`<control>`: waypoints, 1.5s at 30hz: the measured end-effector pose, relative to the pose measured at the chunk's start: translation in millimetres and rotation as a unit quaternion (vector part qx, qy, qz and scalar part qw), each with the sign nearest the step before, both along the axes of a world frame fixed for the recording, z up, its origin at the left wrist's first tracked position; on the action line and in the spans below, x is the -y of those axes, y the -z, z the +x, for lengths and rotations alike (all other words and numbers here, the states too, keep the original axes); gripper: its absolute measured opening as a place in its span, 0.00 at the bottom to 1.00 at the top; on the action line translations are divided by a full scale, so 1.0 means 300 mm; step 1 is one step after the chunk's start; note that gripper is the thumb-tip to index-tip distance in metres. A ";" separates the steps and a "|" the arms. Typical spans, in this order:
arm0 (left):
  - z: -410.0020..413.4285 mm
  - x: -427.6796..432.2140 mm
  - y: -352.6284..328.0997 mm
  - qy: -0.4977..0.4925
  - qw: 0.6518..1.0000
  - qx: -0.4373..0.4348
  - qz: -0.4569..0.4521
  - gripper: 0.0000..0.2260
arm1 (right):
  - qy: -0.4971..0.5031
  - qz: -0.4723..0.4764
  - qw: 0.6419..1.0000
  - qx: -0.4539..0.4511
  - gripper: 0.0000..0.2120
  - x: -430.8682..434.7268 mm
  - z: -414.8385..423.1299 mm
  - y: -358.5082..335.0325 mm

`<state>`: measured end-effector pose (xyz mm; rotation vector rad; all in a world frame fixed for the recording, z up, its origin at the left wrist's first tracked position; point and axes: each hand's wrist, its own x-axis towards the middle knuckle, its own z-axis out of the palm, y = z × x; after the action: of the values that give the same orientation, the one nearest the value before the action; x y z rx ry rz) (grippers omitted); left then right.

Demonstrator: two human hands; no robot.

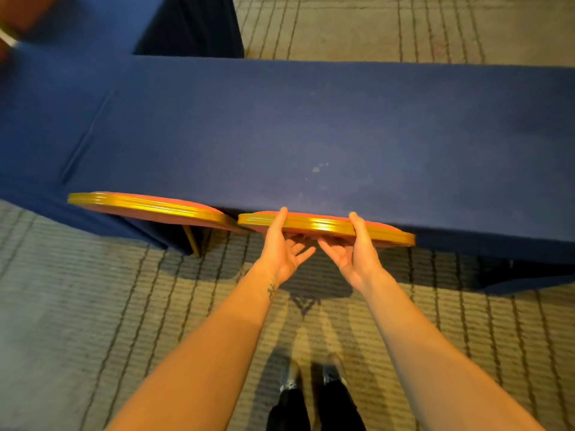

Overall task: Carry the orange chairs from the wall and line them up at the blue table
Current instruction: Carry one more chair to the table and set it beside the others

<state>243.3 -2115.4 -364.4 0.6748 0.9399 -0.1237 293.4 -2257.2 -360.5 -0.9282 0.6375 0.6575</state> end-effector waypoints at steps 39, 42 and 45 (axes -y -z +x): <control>-1.434 -0.712 -0.616 -0.498 0.831 0.247 0.036 0.25 | -0.466 0.167 0.859 0.130 0.21 -1.028 -1.106 -0.723; -1.539 -0.827 -0.642 -0.517 0.813 0.265 0.019 0.25 | -0.475 0.164 0.854 0.133 0.22 -1.171 -1.188 -0.742; -1.634 -0.949 -0.655 -0.529 0.806 0.266 0.017 0.25 | -0.486 0.162 0.848 0.135 0.22 -1.315 -1.246 -0.766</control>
<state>-246.8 -1830.8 -167.9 0.1104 0.6508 1.0379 -80.4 -1862.6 -130.7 -0.9668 -0.2625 1.4532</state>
